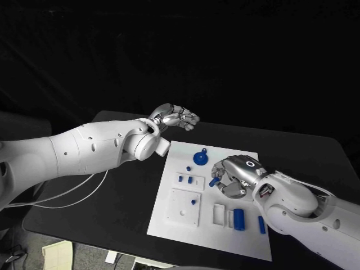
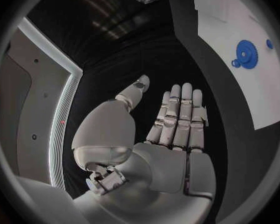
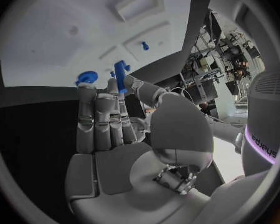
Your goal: Assemble the parts on the task board
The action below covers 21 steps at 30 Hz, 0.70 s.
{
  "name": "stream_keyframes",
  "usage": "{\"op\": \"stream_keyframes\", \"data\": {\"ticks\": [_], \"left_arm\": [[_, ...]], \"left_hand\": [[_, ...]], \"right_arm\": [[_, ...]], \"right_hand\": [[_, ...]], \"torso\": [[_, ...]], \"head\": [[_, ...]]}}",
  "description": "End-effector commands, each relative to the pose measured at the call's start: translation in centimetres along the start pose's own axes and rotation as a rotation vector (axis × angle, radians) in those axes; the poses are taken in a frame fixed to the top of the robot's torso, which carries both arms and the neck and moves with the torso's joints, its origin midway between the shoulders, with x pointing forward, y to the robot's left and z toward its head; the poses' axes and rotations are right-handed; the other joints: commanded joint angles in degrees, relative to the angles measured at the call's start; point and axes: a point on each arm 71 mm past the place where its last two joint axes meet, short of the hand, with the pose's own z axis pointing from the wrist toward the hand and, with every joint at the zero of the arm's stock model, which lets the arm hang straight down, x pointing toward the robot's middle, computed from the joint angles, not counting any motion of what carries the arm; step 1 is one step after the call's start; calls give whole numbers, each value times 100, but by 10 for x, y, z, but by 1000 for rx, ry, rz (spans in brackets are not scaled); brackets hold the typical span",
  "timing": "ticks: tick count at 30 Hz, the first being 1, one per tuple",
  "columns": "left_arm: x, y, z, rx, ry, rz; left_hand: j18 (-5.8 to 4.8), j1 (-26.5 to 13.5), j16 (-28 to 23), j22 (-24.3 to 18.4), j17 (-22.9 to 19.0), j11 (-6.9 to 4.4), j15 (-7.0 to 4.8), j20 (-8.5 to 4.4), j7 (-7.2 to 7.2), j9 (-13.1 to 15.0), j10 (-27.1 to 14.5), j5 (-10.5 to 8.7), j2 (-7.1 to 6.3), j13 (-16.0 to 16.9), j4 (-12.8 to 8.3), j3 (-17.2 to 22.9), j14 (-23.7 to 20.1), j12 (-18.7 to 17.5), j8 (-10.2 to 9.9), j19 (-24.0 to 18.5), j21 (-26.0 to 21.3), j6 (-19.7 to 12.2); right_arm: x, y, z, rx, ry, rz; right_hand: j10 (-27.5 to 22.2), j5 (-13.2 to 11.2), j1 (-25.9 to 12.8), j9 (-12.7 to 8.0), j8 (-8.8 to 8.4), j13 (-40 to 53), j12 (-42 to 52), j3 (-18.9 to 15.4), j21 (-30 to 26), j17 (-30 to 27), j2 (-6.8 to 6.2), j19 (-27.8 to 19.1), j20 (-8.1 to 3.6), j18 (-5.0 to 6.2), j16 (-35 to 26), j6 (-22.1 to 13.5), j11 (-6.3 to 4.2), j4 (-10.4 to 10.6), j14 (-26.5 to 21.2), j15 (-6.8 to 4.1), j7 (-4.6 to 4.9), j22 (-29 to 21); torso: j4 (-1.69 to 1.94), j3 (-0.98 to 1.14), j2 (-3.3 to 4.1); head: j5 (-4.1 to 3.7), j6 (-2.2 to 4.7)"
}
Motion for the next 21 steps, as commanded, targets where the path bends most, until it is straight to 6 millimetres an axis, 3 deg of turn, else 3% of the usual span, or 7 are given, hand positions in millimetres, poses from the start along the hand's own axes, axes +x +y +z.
{"op": "stream_keyframes", "data": {"ticks": [1, 12, 21], "left_arm": [[2, -2, 1, 12, 5, -6], [6, -3, 3, 13, 11, -8], [10, -4, 4, 15, 22, -12]], "left_hand": [[98, -57, -32, 6, 8, -14, 17, -6, -6, -5, -23, 26, 22, -8, 26, 0, 42, 23, 27, 31, -23, -34], [99, -56, -36, 9, 15, -15, 16, -7, -7, -6, -22, 25, 19, -10, 26, 0, 46, 26, 32, 32, -27, -34], [99, -58, -39, 11, 21, -15, 15, -7, -7, -7, -21, 25, 18, -12, 27, 0, 48, 27, 36, 33, -30, -35]], "right_arm": [[4, 19, 9, -46, 21, 13], [35, 69, 29, -146, 90, -10], [57, 81, 33, -172, 139, -38]], "right_hand": [[35, -3, 17, 90, 57, 9, 20, 31, 34, -6, -28, 36, 6, 478, 21, 67, 3, -3, 2, -34, -11, 6], [31, -3, 17, 92, 53, 10, 14, 40, 32, -7, -20, 33, 4, 478, 20, 60, 4, -1, 0, -33, -9, 7], [27, -3, 17, 95, 50, 12, 9, 45, 32, -9, -7, 30, 3, 478, 20, 53, 6, -6, -2, -32, -7, 9]], "torso": [[5, -6, -1], [19, -15, 1], [16, -14, 0]], "head": [[48, -29], [102, -57], [191, -115]]}}
